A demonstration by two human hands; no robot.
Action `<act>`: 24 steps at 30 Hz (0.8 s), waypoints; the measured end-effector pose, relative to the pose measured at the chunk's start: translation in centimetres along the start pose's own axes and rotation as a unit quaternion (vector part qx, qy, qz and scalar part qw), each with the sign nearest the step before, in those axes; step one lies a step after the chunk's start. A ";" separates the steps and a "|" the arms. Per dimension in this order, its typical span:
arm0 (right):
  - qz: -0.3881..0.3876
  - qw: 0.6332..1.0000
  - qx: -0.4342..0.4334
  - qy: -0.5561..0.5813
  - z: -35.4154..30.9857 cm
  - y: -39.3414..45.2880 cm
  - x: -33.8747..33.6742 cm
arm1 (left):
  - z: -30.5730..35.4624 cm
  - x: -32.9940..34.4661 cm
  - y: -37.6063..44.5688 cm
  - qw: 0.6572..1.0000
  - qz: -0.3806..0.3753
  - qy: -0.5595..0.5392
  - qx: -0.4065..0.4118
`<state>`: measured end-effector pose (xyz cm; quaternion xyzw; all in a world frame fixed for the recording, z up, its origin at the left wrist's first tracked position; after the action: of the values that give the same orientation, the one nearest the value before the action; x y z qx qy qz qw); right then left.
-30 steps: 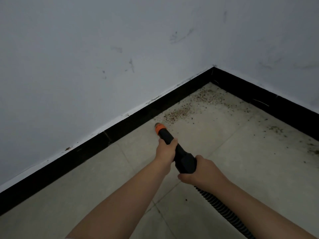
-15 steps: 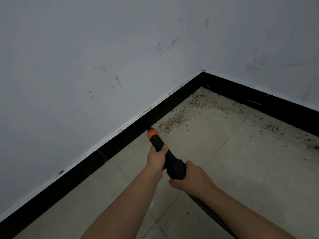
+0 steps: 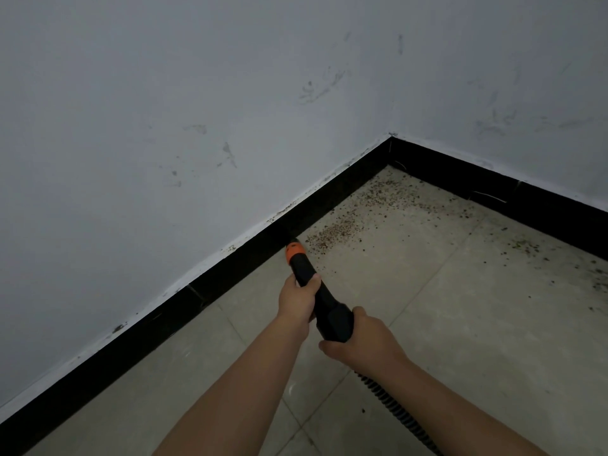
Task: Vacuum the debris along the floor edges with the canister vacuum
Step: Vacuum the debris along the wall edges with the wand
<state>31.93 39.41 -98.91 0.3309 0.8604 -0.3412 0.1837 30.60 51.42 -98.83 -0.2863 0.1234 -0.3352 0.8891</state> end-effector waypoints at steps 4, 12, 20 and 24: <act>-0.013 1.000 -0.015 -0.007 -0.2 -0.4 0.3 | -0.7 -0.9 -0.6 0.998 0.056 0.027 0.032; -0.019 1.000 -0.015 0.010 -0.8 -0.8 1.6 | -0.7 -2.2 -0.4 0.991 0.065 0.114 0.025; -0.012 1.000 0.011 0.003 0.2 0.5 0.8 | -0.2 0.0 -0.5 0.979 -0.012 0.206 -0.005; -0.006 1.000 0.018 0.021 0.5 1.4 -0.3 | 0.9 1.9 0.0 0.972 -0.005 0.233 -0.020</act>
<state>33.19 39.69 -99.75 0.3365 0.8596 -0.3508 0.1574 32.38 50.54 -98.18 -0.2186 0.3325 -0.3950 0.8280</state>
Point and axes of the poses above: each hand's wrist, its own y-axis towards the middle knuckle, its own x-axis out of the palm, z = x × y, the point moved 4 cm from there along y, towards the middle knuckle
